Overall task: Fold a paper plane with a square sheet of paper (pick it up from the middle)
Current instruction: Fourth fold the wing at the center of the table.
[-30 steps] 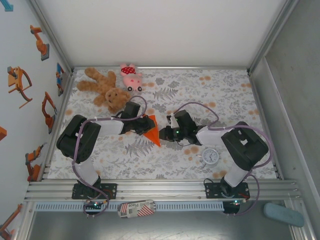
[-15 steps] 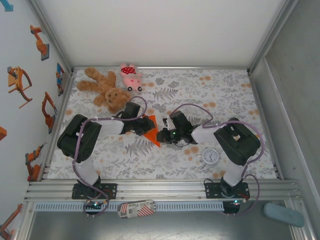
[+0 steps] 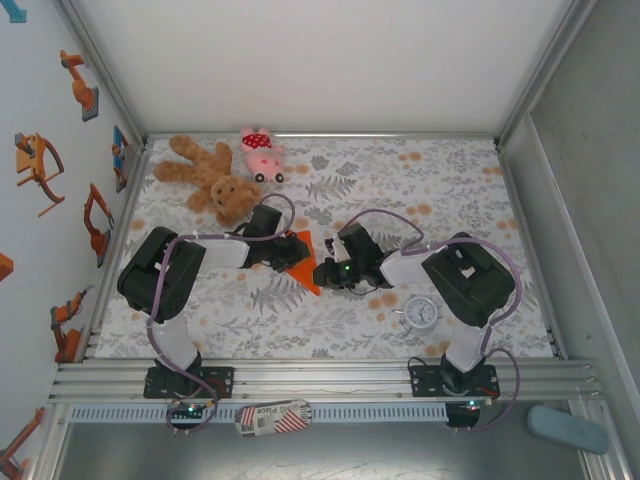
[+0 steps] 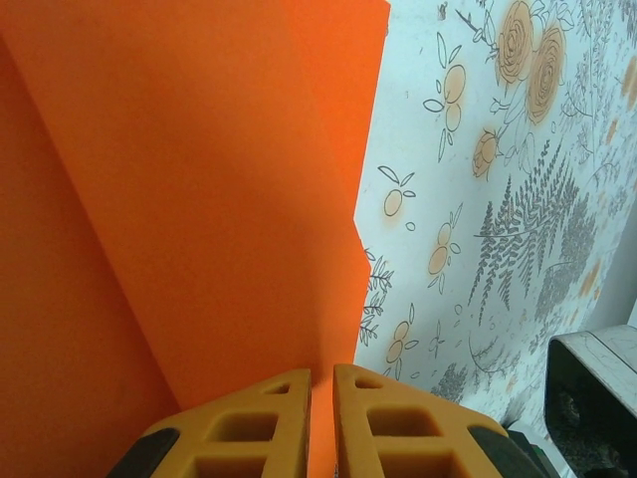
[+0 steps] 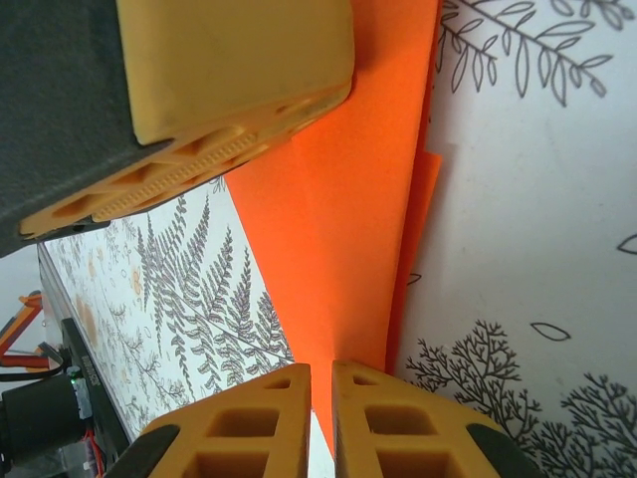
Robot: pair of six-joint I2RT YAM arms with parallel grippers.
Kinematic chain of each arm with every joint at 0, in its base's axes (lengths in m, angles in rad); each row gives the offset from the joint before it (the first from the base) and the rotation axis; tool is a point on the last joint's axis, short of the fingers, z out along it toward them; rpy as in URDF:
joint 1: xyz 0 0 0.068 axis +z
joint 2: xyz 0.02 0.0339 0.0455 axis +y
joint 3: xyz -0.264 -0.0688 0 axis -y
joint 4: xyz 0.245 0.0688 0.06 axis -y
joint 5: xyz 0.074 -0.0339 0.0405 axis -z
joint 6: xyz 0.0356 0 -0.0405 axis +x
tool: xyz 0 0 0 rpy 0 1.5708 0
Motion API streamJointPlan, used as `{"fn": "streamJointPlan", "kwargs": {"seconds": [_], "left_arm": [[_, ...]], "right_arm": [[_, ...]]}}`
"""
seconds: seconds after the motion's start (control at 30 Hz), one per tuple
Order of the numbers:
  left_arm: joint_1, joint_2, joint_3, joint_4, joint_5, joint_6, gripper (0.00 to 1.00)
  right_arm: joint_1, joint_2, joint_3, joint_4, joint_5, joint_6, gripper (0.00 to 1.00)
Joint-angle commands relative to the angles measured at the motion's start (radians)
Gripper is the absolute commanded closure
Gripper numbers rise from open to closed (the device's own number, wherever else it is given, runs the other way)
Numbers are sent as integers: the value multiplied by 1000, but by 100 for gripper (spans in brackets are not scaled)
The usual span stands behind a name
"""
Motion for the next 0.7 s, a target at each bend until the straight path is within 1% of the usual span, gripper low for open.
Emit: {"fn": "streamJointPlan", "kwargs": {"seconds": [0.0,0.17,0.33,0.43,0.67], "left_arm": [[9,14,25,-21,17,8,85],[9,17,25,-21,16,8,85],[10,15,23,-22,19,8,86],[10,15,24,-21,21,8,86],[10,19,23,-15,24,4,86]], "right_arm": [[4,16,19,-19,-6,-22,87],[4,11,16,-12,-10,-20,87],[5,-85,-14,13,21,-19,86],[4,-127,-17,-2,34,-30,86],[26,-64,0,-19,-5,-30,87]]}}
